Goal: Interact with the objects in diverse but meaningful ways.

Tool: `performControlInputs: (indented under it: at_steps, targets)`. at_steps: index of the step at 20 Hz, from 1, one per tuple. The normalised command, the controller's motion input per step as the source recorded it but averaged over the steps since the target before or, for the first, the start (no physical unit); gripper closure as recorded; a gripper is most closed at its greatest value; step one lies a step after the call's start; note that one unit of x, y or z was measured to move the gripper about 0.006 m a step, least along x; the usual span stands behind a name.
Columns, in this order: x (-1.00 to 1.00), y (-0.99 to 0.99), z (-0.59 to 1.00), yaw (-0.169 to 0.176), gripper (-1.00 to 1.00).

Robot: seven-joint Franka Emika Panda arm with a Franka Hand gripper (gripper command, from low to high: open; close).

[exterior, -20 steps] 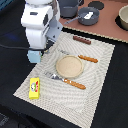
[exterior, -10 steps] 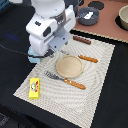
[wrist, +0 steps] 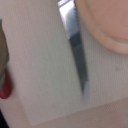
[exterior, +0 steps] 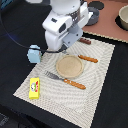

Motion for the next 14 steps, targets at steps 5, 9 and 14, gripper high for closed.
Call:
performControlInputs:
  at_steps: [5, 9, 14]
  targets:
    - [0.44, 0.86, 0.04, 0.035, -1.0]
    - [0.11, 0.65, -0.07, 0.092, -1.0]
    - [0.12, 0.31, -0.24, 0.11, -1.0]
